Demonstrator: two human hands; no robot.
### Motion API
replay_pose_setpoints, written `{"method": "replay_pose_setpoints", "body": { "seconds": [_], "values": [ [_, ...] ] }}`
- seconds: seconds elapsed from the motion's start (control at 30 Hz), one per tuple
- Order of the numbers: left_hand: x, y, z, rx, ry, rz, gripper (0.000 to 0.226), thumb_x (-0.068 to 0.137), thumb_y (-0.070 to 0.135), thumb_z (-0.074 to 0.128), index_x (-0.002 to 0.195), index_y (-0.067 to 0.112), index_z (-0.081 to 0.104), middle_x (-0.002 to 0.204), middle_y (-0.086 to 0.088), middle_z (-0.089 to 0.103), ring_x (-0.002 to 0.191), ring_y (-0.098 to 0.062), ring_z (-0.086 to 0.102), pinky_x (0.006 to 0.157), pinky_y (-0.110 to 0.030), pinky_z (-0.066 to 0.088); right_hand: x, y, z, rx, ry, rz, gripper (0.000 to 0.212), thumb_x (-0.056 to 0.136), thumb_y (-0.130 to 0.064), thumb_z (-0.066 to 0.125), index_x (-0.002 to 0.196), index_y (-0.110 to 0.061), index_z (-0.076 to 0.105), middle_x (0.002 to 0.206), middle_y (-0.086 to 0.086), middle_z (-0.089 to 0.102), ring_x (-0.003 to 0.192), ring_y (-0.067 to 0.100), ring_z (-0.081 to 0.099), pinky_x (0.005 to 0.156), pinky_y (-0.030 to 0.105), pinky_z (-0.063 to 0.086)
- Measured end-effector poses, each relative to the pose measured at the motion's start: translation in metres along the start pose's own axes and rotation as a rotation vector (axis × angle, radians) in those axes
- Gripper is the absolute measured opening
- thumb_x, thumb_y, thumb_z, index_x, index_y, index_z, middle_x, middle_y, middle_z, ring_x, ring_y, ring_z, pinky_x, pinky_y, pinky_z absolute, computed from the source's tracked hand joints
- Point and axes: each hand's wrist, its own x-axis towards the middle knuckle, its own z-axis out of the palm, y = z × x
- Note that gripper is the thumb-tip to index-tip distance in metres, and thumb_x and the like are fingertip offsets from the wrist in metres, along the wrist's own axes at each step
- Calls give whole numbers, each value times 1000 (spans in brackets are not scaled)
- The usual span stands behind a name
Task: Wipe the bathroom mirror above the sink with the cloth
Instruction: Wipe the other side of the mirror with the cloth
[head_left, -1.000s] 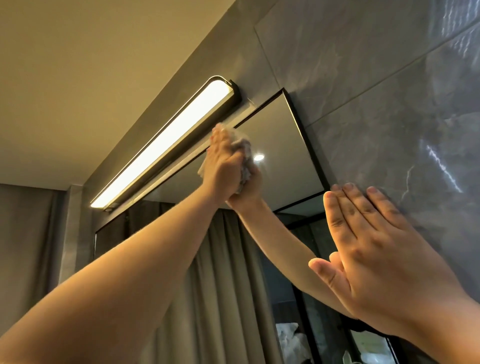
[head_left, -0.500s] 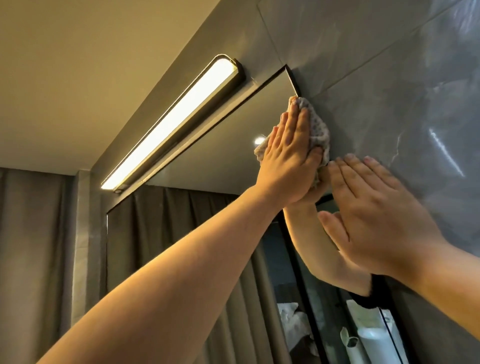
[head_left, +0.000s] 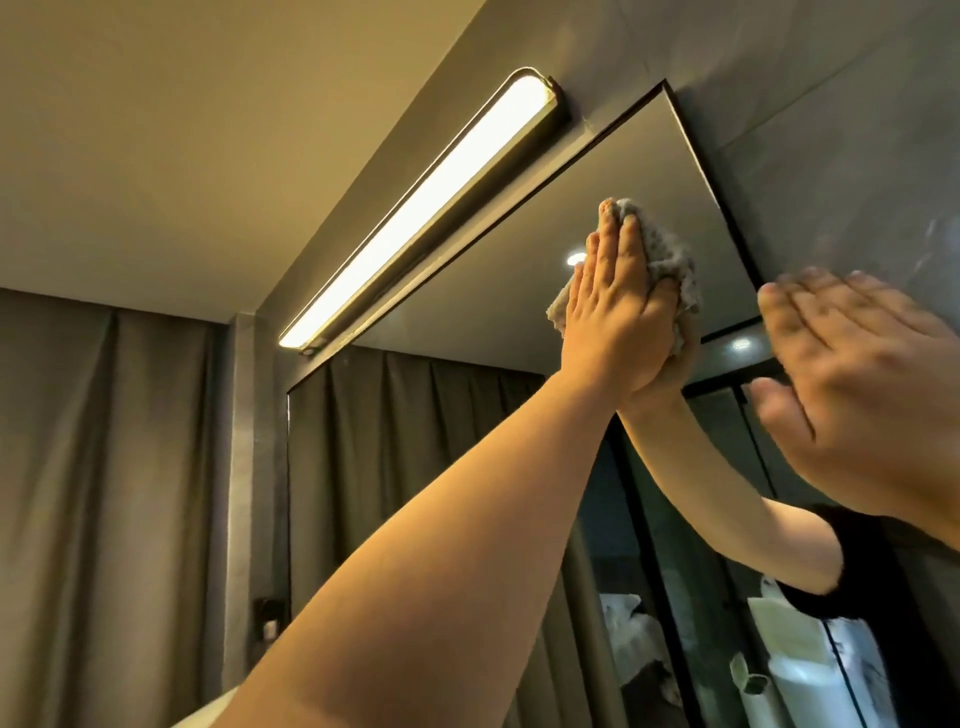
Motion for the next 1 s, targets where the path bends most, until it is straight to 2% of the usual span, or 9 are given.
{"method": "replay_pose_setpoints", "body": {
  "seconds": [0.13,0.2,0.27,0.33,0.43,0.57,0.8,1.0],
  "values": [
    [-50,-71,16,31,127,-196,68,97,56,16,155,24,-1,162,5,-5,149,-12,-7,122,-39,4,2,-1,3,1,24,-1,73,86,-37,34,139,14,42,137,36,50,130,47,47,116,50,23],
    [-77,-103,16,86,133,-275,72,96,53,20,155,16,3,163,0,-1,149,-16,-1,121,-39,7,1,-2,4,2,31,0,73,85,-36,35,138,14,43,136,36,50,130,48,48,116,50,23],
    [-99,-131,14,46,112,-400,75,90,53,16,155,16,1,162,3,-6,148,-9,-5,122,-33,3,1,-1,5,7,47,0,73,85,-35,35,138,14,44,137,36,50,130,47,47,117,50,23],
    [-113,-148,7,-11,130,-486,73,93,56,14,154,22,-5,161,7,-12,148,-7,-8,122,-36,2,2,0,7,9,61,-7,73,83,-33,36,139,14,43,138,36,49,131,47,45,118,50,21],
    [-117,-157,1,4,109,-548,69,98,42,26,154,17,-7,162,2,-6,149,-17,-2,122,-36,4,2,3,13,15,66,-12,75,81,-31,39,141,14,40,140,37,46,134,48,41,120,50,17],
    [-108,-173,-12,-72,170,-659,66,101,27,35,154,15,-2,162,1,-6,149,-15,-2,120,-30,0,2,1,12,3,43,-20,76,80,-31,42,141,14,38,141,37,45,134,48,41,120,50,16],
    [-103,-197,-14,-87,230,-689,62,103,22,35,154,13,2,163,-2,-3,149,-15,-1,116,-23,-2,1,-3,1,-39,27,-22,74,83,-33,39,141,13,41,139,36,48,133,45,47,116,52,25],
    [-101,-219,-19,-107,244,-692,62,102,20,35,154,11,4,163,-3,-3,149,-18,-1,120,-30,1,1,-5,-2,-55,3,-8,75,83,-34,37,142,13,40,139,35,49,134,44,46,117,52,28]
  ]
}}
